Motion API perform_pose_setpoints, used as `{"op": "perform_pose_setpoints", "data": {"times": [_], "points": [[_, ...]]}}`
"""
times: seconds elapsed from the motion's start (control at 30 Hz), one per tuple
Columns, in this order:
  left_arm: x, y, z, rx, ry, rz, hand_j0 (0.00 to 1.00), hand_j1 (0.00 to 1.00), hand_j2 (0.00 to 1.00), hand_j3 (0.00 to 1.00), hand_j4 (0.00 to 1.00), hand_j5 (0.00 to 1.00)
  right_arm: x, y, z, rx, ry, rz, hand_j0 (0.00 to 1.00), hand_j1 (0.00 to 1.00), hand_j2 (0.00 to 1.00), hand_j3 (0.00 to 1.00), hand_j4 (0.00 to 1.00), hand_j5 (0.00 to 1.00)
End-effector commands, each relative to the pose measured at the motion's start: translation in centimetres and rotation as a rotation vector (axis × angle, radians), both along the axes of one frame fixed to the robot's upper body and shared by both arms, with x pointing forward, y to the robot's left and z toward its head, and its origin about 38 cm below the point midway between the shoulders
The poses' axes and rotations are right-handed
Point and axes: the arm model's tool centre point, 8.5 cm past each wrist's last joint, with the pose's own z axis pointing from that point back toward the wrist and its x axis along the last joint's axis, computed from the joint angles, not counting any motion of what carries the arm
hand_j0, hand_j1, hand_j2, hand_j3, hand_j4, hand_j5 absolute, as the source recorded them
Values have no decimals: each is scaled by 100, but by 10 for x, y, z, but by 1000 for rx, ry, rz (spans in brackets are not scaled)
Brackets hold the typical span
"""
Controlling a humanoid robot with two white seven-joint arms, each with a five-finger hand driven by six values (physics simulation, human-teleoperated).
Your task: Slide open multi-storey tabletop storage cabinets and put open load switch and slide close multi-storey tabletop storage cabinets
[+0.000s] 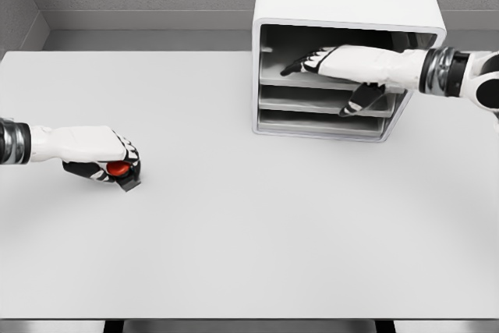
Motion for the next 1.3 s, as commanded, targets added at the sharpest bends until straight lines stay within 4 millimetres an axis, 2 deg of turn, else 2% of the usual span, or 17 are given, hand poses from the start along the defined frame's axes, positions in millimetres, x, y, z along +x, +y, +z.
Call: {"op": "perform_pose_setpoints", "data": {"times": [0.0, 0.17, 0.27, 0.37, 0.4, 0.5, 0.57, 0.73, 0.87, 1.0, 1.03, 1.2, 1.27], "points": [[0, 0, 1, -3, 0, 4, 41, 41, 41, 41, 41, 41, 6, -1, -10, 5, 31, -21, 100, 100, 100, 100, 100, 100], [-8, 2, 13, 10, -19, -21, 40, 40, 40, 40, 40, 40, 17, -3, -16, 7, 55, -55, 100, 100, 100, 100, 100, 100], [-7, 3, 21, 12, -35, -21, 40, 40, 40, 40, 40, 40, 22, -7, -17, 8, 60, -73, 100, 100, 100, 100, 100, 100], [-12, 6, 32, 23, -54, -33, 40, 40, 40, 40, 40, 40, 17, -5, -16, 0, 49, -51, 100, 100, 100, 100, 100, 100], [-12, 6, 32, 23, -54, -33, 40, 40, 40, 40, 40, 40, 12, 2, -11, -1, 32, -24, 100, 100, 100, 100, 100, 100], [-13, 5, 32, 22, -55, -36, 40, 40, 40, 40, 40, 40, 10, -6, -10, -14, 33, -38, 100, 100, 100, 100, 100, 100], [-13, 5, 31, 22, -53, -36, 40, 40, 40, 40, 40, 40, 7, -3, -20, -33, 53, -26, 100, 100, 100, 100, 100, 100], [-14, 8, 32, 27, -54, -34, 40, 40, 40, 40, 40, 40, 2, -3, -30, -64, 71, -14, 100, 100, 100, 100, 100, 100], [-14, 8, 33, 28, -55, -32, 40, 40, 40, 40, 40, 40, -10, -2, -27, -73, 55, 22, 100, 100, 100, 100, 100, 100], [-18, 11, 37, 39, -61, -37, 40, 40, 40, 40, 40, 40, -22, -2, -15, -62, 23, 46, 100, 100, 100, 100, 100, 100], [-18, 11, 37, 39, -61, -37, 40, 40, 40, 40, 40, 40, -23, -10, -8, -60, 8, 31, 100, 100, 100, 100, 100, 100], [-18, 11, 37, 39, -61, -36, 40, 40, 40, 40, 40, 40, -28, -6, -8, -56, 6, 50, 100, 100, 100, 100, 100, 100], [-18, 12, 37, 41, -61, -35, 40, 40, 40, 40, 40, 40, -31, -13, -2, -66, -8, 44, 100, 100, 100, 100, 100, 100]]}}
